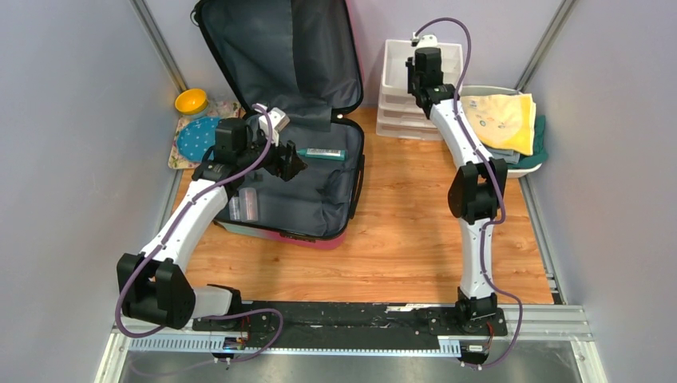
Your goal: Open, take out, and arrange the luggage
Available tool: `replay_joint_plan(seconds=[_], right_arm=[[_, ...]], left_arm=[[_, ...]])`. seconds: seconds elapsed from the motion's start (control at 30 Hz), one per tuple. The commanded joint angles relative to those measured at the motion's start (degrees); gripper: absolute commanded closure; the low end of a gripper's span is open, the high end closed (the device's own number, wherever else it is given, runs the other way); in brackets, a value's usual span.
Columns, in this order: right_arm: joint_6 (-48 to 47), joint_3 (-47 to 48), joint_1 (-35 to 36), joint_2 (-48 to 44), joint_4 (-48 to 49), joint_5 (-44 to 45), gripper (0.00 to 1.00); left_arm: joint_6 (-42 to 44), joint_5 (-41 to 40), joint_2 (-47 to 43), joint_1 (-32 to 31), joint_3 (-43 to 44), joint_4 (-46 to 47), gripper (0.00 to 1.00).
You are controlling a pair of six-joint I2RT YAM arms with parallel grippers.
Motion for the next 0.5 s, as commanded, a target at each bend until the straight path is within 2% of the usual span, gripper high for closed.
replay_joint_plan(seconds=[0.0,0.03,0.07,0.13,0.47], right_arm=[[3.6,2.1,-0.1,-0.7,0.7,-0.8,0.75],[3.8,1.4,-0.1,-1.3,0.3,-1.2,0.77],[4.3,0.7,0.0,-2.4,0.1,-1.3,0.87],[5.2,-1.2,0.2,-3.8,-0.4,-0.5,1.00],[13.0,-8.0,2.4,-15.6,-4.7,2.7,1.00]], left_arm=[[0.4,0.3,-2.4,0.6,0.3,1.2,0.15],[0.4,0.3,-2.5,0.8,0.4,1.3,0.15],[0.3,0.4,-2.5,0.7,0.4,1.5,0.15],[-0.2,0.5,-2.5,0.8,0.3,1.8,0.15],[-2.3,1.1,-4.0,0.8,-1.8,4.2,0.15]])
